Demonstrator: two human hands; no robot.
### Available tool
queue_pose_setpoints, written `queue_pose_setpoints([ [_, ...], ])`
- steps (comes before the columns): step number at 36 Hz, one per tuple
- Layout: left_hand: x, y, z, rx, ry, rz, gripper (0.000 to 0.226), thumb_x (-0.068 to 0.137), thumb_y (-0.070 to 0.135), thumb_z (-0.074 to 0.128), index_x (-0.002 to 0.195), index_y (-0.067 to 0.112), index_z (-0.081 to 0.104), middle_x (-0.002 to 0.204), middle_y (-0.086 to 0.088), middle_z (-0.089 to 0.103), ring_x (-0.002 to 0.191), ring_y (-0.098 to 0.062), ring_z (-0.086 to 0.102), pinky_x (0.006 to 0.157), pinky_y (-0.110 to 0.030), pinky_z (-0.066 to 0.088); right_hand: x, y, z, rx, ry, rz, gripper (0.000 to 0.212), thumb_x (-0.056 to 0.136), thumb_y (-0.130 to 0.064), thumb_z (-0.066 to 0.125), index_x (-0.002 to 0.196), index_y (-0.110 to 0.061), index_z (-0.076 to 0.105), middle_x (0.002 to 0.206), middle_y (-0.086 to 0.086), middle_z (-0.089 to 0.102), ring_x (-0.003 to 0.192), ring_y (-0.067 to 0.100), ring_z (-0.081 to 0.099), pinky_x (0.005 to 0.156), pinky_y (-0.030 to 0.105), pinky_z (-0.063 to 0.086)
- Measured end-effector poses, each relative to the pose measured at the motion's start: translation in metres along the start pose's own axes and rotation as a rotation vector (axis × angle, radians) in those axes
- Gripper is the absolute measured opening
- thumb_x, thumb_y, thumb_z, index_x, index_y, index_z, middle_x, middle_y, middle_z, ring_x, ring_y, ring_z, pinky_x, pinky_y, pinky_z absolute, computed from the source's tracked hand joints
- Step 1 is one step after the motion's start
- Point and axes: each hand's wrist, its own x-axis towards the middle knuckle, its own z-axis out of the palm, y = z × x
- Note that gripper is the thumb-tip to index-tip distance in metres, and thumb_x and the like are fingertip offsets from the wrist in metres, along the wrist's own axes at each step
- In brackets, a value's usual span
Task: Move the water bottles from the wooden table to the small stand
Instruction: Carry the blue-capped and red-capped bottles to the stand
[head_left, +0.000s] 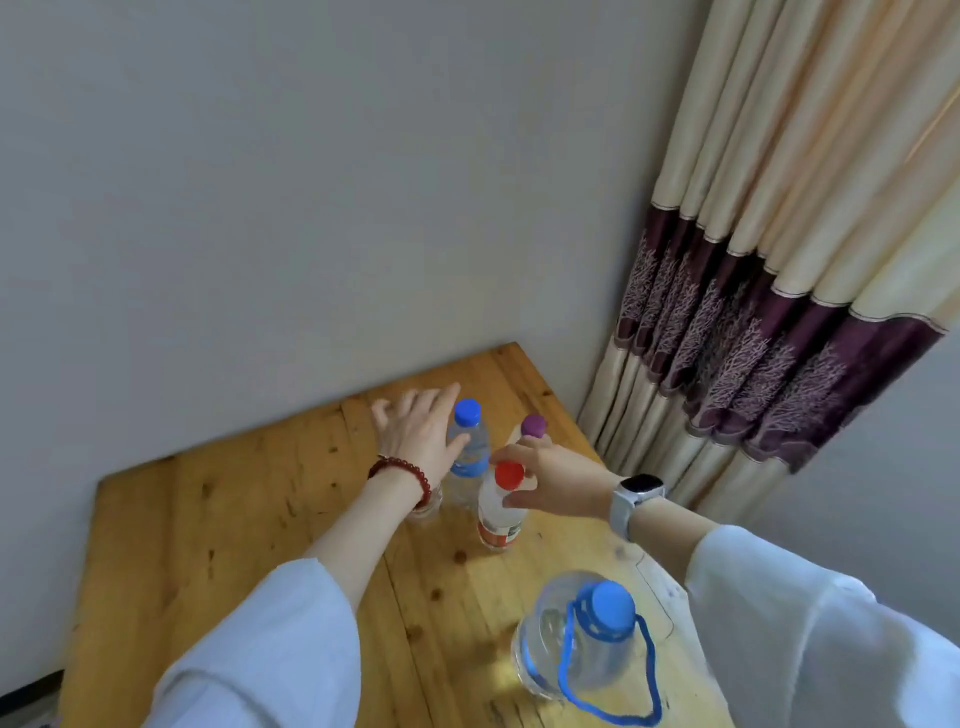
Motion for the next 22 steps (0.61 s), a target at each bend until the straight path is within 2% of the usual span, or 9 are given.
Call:
queue_pose_setpoints([
  [4, 0.012, 0.010, 0.019, 0.070, -0.013, 0.102, 0.046, 0.086, 0.041, 0.052, 0.128, 0.025, 0.042, 0.128, 0.005, 0.053, 0.122, -0.017, 0.040, 0.097, -0.040, 0.014, -0.002, 0.014, 0.019, 0.058, 0.088, -0.053, 0.044, 0.085, -0.034, 0.059, 0.124, -0.027, 0.041, 0.122, -0.001, 0.047, 0.104, 0.022, 0.050, 0.084, 0.038, 0.047],
  [9, 0.017, 0.016, 0.034, -0.047, 0.003, 0.080, 0.037, 0.086, 0.031, 0.056, 0.117, 0.017, 0.044, 0.119, -0.002, 0.057, 0.110, -0.023, 0.051, 0.089, -0.037, 0.030, -0.009, 0.027, 0.030, 0.132, 0.135, -0.056, 0.040, 0.087, -0.033, 0.058, 0.121, -0.025, 0.039, 0.117, 0.000, 0.054, 0.099, 0.020, 0.050, 0.078, 0.028, 0.041],
  [11, 0.015, 0.020, 0.035, -0.077, 0.022, 0.074, 0.037, 0.085, 0.023, 0.060, 0.118, 0.012, 0.048, 0.113, -0.009, 0.059, 0.102, -0.029, 0.056, 0.084, -0.039, 0.037, -0.013, 0.033, 0.033, 0.212, 0.156, -0.024, 0.040, 0.087, -0.033, 0.057, 0.120, -0.026, 0.037, 0.112, 0.003, 0.059, 0.092, 0.021, 0.054, 0.075, 0.030, 0.043],
  [13, 0.007, 0.023, 0.039, -0.129, 0.021, 0.082, 0.042, 0.078, 0.014, 0.067, 0.117, 0.007, 0.053, 0.103, -0.016, 0.062, 0.087, -0.036, 0.060, 0.074, -0.042, 0.046, -0.016, 0.040, 0.034, 0.263, 0.170, 0.001, 0.041, 0.086, -0.035, 0.058, 0.120, -0.026, 0.037, 0.110, 0.004, 0.060, 0.092, 0.022, 0.057, 0.079, 0.036, 0.048],
  [16, -0.011, 0.024, 0.044, -0.209, 0.081, 0.100, 0.042, 0.072, 0.004, 0.072, 0.112, 0.005, 0.058, 0.094, -0.017, 0.062, 0.077, -0.034, 0.062, 0.062, -0.037, 0.054, -0.022, 0.047, 0.031, 0.253, 0.164, 0.022, 0.040, 0.087, -0.038, 0.057, 0.119, -0.024, 0.038, 0.112, 0.006, 0.062, 0.094, 0.024, 0.060, 0.082, 0.041, 0.051],
  [18, -0.020, 0.024, 0.040, -0.263, 0.134, 0.072, 0.039, 0.072, 0.000, 0.071, 0.109, 0.004, 0.060, 0.096, -0.018, 0.062, 0.078, -0.032, 0.063, 0.062, -0.034, 0.054, -0.024, 0.051, 0.025, 0.229, 0.176, 0.031, 0.040, 0.086, -0.043, 0.055, 0.117, -0.024, 0.038, 0.110, 0.005, 0.062, 0.091, 0.024, 0.061, 0.080, 0.043, 0.051],
  [22, -0.027, 0.026, 0.018, -0.346, 0.245, 0.060, 0.035, 0.080, 0.003, 0.063, 0.114, 0.005, 0.056, 0.100, -0.018, 0.059, 0.083, -0.032, 0.061, 0.070, -0.035, 0.052, -0.034, 0.049, 0.002, 0.133, 0.221, 0.013, 0.042, 0.087, -0.051, 0.050, 0.118, -0.026, 0.037, 0.105, -0.001, 0.064, 0.085, 0.022, 0.060, 0.077, 0.040, 0.050],
])
